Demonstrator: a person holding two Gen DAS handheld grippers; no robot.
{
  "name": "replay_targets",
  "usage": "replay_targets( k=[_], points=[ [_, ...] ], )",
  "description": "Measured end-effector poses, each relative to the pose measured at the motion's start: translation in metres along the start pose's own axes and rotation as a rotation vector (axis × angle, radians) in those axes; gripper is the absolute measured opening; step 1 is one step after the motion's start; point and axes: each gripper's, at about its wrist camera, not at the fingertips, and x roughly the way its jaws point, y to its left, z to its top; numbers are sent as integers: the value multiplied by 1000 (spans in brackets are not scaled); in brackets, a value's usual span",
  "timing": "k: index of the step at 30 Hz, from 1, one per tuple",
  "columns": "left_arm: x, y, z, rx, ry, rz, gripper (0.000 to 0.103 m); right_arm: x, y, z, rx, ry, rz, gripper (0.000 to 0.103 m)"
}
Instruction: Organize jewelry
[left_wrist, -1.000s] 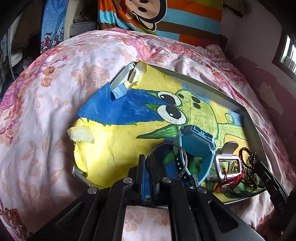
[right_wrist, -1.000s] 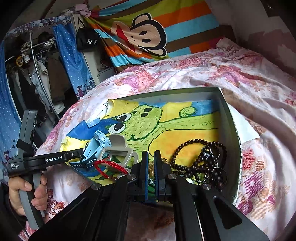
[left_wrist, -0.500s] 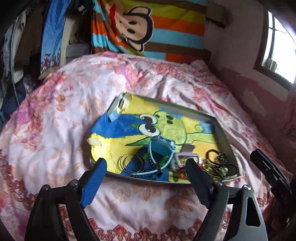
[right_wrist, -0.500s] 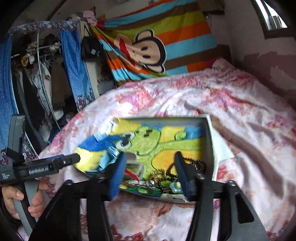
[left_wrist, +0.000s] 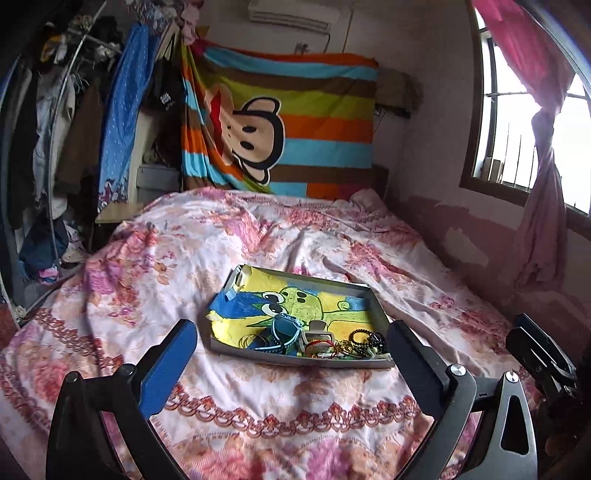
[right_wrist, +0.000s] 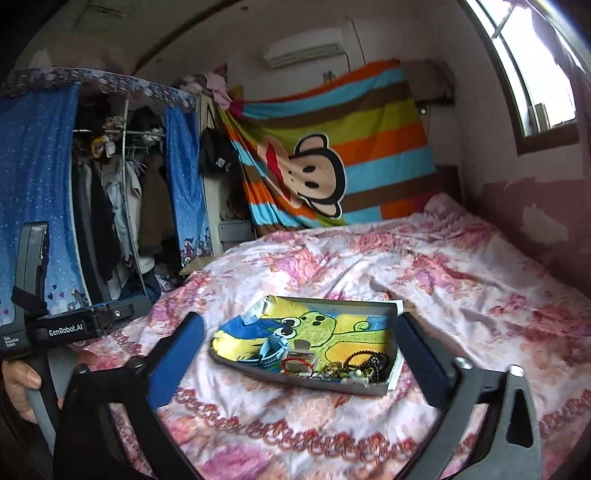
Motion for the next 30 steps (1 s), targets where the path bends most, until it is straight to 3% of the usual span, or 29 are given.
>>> replay_targets(
  k=[4, 12, 21, 30],
  points=[
    [-43, -6, -19, 46, -19, 16, 103, -43, 15, -13, -3, -25, -6, 102],
    [-91, 1, -61, 123, -62, 51, 103, -95, 38, -42, -35, -72, -46, 102],
    [-83, 29, -97, 104, -53, 116, 103, -83, 45, -73, -39, -64, -92, 102],
    [-61, 42, -120, 110, -15, 152, 103, -53, 22, -101, 2, 25, -135, 102]
  ],
)
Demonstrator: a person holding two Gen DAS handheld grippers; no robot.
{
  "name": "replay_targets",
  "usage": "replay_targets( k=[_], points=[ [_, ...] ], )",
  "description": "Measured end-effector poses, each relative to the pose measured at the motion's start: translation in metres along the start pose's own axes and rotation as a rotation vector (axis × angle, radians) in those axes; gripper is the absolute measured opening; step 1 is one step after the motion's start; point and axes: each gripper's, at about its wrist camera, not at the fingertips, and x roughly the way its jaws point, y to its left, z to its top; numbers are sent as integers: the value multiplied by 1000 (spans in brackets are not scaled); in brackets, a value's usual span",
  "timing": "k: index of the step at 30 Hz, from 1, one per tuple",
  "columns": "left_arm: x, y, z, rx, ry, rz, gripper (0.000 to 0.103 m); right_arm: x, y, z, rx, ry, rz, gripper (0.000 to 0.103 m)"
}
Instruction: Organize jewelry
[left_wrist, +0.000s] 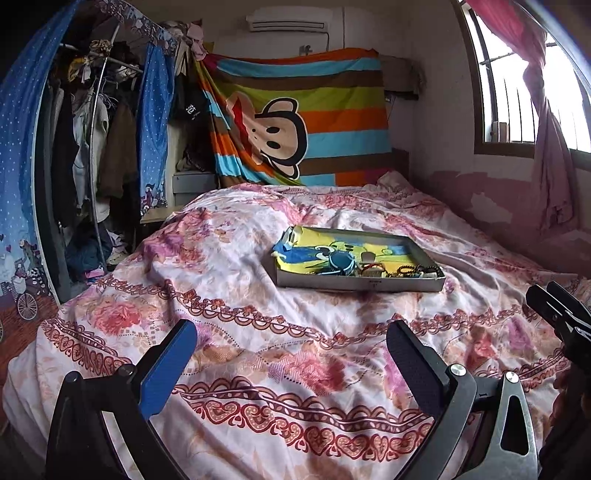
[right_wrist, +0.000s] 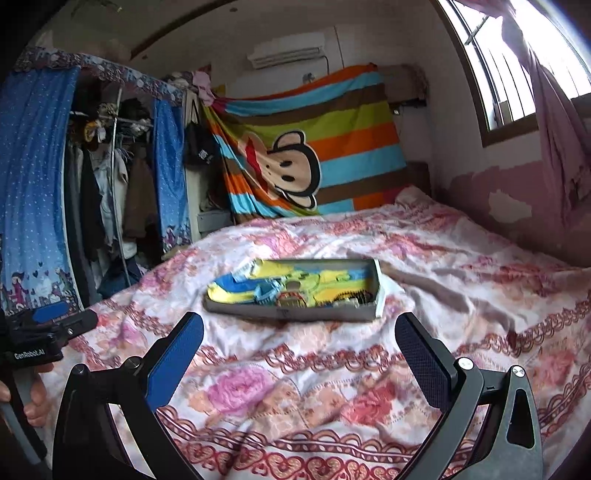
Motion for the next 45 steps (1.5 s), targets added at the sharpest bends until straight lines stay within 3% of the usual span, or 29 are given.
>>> replay_targets(
  k=[16, 45],
  points=[
    [7, -4, -8, 22, 35, 1, 103, 5, 10, -13, -43, 26, 11, 102],
    [4, -5, -10, 37, 30, 4, 103, 4, 14, -18, -54, 41, 16, 102]
  ],
)
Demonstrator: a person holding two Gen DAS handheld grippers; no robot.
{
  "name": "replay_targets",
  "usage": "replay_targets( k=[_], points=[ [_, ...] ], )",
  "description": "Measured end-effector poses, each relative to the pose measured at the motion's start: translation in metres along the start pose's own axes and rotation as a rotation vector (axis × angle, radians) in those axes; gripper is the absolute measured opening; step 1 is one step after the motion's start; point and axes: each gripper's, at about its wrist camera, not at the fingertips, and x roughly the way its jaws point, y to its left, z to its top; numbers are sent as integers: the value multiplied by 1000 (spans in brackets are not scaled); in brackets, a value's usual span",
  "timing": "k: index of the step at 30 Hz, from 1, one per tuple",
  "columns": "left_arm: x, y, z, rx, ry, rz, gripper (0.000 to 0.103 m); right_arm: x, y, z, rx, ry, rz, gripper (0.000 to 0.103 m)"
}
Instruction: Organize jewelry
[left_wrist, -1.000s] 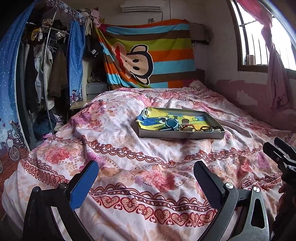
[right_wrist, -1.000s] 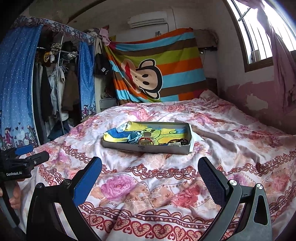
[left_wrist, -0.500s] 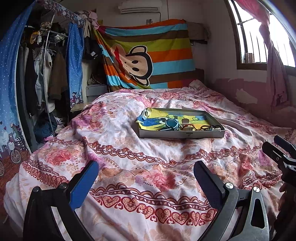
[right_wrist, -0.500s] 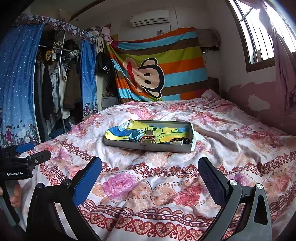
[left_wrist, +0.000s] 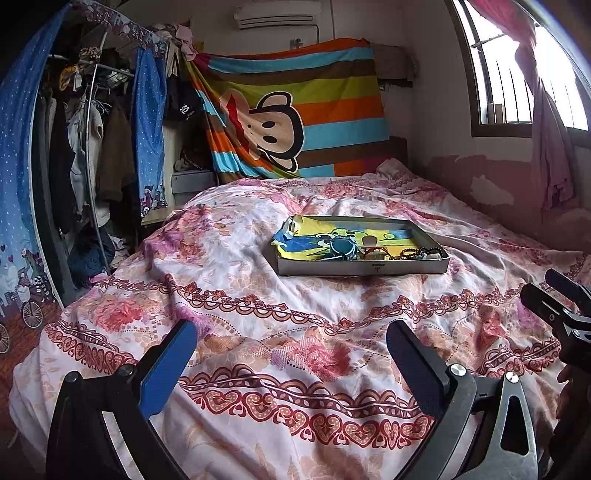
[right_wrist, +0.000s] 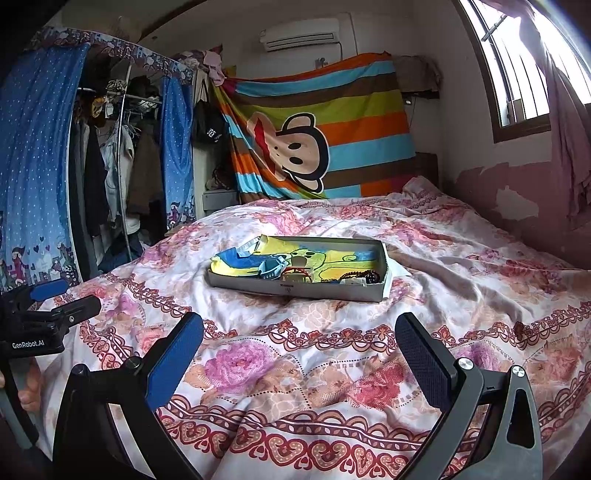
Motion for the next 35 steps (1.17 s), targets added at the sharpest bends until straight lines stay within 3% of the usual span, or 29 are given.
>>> replay_targets(
  k=[35],
  points=[
    [9, 6, -2, -2, 59, -7, 103, 5, 0, -2, -17, 30, 20, 102]
  ],
)
